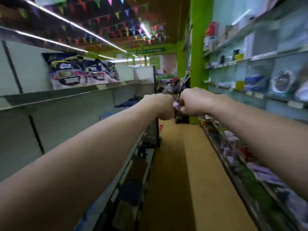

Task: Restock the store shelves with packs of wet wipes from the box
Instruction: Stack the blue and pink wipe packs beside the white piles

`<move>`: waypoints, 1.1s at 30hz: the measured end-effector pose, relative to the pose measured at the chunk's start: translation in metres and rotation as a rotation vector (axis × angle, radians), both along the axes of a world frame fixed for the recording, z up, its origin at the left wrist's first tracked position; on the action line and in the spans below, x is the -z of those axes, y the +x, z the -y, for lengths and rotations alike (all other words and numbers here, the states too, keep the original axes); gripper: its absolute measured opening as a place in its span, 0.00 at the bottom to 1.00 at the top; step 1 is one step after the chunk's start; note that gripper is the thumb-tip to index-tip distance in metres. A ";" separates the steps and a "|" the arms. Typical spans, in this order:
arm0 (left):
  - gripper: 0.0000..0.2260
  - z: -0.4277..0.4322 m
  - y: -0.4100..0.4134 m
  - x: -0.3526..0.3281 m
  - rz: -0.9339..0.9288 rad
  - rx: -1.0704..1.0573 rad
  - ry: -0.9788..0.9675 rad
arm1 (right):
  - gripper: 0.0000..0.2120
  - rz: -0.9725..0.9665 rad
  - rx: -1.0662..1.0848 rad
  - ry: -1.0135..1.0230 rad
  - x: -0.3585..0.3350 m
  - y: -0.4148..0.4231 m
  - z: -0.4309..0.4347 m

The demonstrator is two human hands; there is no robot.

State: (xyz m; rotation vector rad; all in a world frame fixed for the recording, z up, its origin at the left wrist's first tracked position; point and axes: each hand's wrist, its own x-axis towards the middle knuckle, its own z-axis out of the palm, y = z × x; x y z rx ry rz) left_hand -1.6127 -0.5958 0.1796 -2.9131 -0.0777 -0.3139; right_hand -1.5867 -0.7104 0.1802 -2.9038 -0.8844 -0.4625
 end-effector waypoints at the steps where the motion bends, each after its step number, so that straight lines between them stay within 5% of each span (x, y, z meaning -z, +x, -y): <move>1: 0.09 0.028 0.009 0.009 -0.026 0.038 -0.007 | 0.08 -0.016 0.040 -0.012 0.008 0.003 0.029; 10: 0.17 0.284 0.057 0.116 -0.275 0.355 0.010 | 0.09 -0.261 0.393 -0.094 0.113 0.004 0.287; 18: 0.16 0.438 0.056 0.211 -0.510 0.595 0.046 | 0.06 -0.478 0.575 -0.015 0.209 -0.015 0.430; 33: 0.19 0.448 0.085 0.425 -0.895 0.549 -0.066 | 0.13 -0.919 0.730 0.149 0.405 -0.015 0.485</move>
